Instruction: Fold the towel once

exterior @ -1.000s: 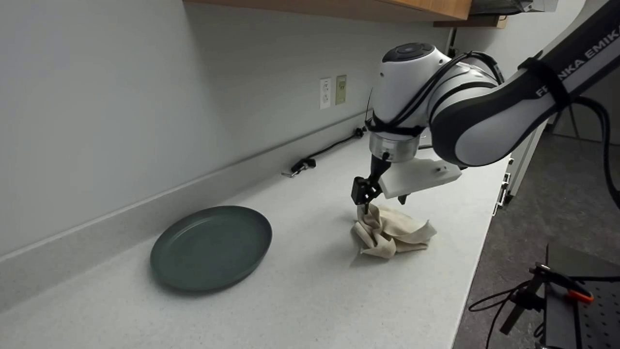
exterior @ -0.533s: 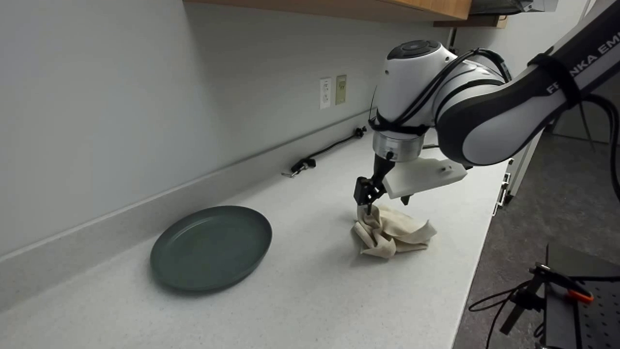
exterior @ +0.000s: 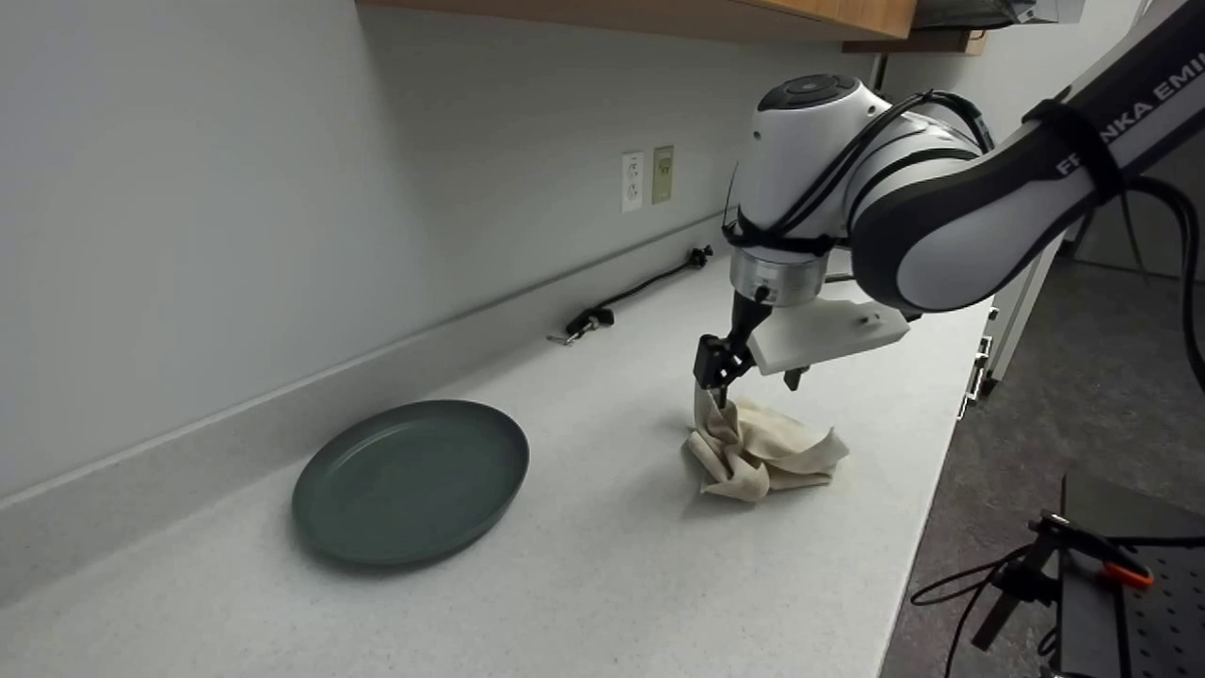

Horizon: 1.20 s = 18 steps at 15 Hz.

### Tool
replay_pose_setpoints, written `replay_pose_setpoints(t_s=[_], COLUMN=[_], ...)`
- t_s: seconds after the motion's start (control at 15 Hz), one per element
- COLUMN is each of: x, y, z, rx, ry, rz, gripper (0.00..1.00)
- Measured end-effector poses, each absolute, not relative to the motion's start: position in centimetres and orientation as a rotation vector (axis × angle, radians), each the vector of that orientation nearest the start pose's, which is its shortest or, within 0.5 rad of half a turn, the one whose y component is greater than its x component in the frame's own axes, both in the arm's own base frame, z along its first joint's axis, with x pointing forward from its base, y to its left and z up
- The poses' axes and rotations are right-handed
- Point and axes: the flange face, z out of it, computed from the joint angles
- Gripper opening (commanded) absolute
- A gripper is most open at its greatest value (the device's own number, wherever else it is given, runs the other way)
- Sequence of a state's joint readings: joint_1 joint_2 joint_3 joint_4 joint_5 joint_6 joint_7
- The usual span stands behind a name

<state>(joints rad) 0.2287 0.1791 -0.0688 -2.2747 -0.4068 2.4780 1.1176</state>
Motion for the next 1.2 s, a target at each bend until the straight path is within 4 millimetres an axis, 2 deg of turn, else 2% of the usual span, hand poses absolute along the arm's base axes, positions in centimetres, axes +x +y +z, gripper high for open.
replay_pose_setpoints(t_s=[0.47,1.2], x=[52.2,51.8], y=[6.1,6.5], z=[30.1,29.9], rx=[-3.14,-3.16], ry=[1.1,1.08], rz=[-0.305,-0.272], gripper=[1.0,1.0])
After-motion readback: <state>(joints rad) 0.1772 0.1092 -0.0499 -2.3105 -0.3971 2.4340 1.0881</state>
